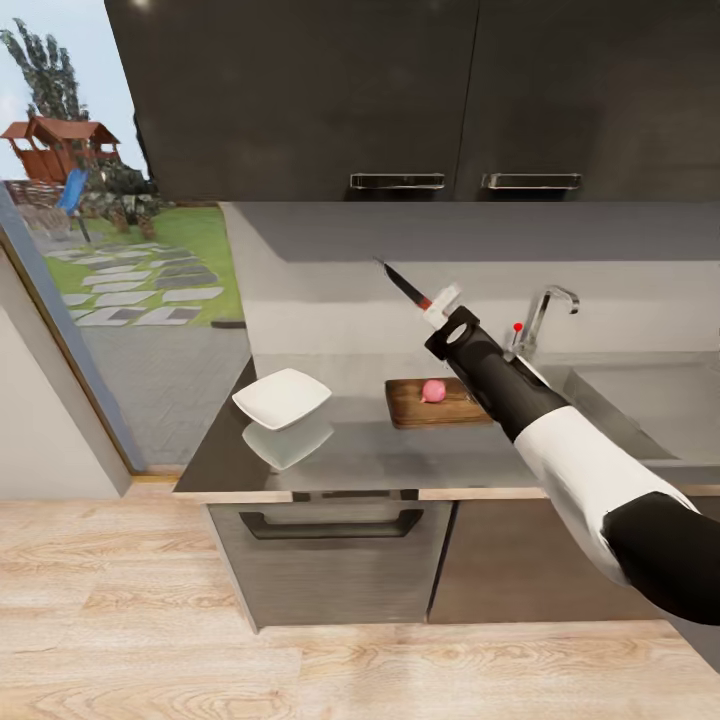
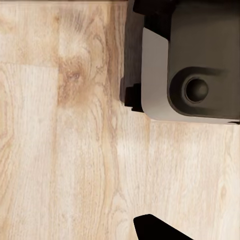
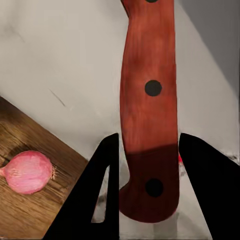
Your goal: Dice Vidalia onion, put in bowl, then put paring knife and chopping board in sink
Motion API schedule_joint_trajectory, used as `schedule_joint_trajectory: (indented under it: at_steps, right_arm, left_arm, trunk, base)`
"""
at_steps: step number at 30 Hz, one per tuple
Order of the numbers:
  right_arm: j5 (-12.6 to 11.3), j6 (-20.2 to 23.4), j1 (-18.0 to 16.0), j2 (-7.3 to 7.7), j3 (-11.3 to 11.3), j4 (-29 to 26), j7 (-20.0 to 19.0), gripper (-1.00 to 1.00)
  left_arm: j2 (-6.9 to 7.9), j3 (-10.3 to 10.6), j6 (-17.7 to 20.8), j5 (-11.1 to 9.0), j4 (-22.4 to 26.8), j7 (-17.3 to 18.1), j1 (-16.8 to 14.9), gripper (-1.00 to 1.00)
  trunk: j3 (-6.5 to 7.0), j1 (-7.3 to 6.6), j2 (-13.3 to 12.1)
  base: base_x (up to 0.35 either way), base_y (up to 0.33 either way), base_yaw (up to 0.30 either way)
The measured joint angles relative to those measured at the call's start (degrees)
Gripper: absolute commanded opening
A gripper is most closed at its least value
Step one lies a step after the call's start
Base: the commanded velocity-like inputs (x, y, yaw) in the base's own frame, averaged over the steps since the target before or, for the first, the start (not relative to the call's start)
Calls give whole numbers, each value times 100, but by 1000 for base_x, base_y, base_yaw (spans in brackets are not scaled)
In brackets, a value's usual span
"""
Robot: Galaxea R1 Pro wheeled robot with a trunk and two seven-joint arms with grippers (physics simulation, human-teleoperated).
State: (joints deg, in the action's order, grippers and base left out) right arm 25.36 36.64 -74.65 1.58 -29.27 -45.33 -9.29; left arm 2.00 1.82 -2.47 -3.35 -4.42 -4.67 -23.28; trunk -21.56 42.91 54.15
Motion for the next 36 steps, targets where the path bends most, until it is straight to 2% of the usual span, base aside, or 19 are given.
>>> schedule_joint_trajectory:
  at_steps: [5,8,9,10,13,15,20,33,36]
  right_arm:
    - [12,-12,-1,-220,-11,320,720,-100]
    - [70,-17,11,-444,-4,535,1438,-100]
    - [64,-22,26,-538,-6,614,1791,-100]
    - [52,-35,72,-669,-11,728,2328,-100]
    - [53,-89,183,-809,-45,841,3023,-100]
    - [54,-139,222,-846,-90,878,3233,-100]
    - [54,-194,260,-899,-176,922,3430,-100]
    - [42,-272,470,-1158,-355,1341,3447,-100]
    - [36,-393,480,-1158,-370,1562,3439,-100]
  left_arm:
    - [-58,1,0,0,-4,5,-1,100]
    - [-100,0,5,0,-5,3,-1,100]
    - [-117,1,6,0,-5,4,-1,100]
    - [-134,1,7,0,-5,5,-1,100]
    - [-162,0,8,0,-5,8,-1,100]
    - [-171,0,8,0,-5,9,-1,100]
    - [-185,0,8,0,-5,10,-1,100]
    - [-190,0,8,0,-3,16,-1,100]
    - [-185,0,6,2,2,17,-1,100]
  trunk:
    - [0,0,1]
    - [0,0,1]
    - [0,0,1]
    - [-1,0,1]
    - [-1,0,1]
    - [0,0,1]
    - [0,-1,1]
    - [0,-2,1]
    - [0,-2,1]
  base:
    - [0,-209,0]
    - [0,-291,0]
    - [0,-306,0]
    - [0,-307,0]
    - [0,-310,0]
    - [0,-312,0]
    - [43,-313,0]
    - [130,-302,0]
    - [229,-195,0]
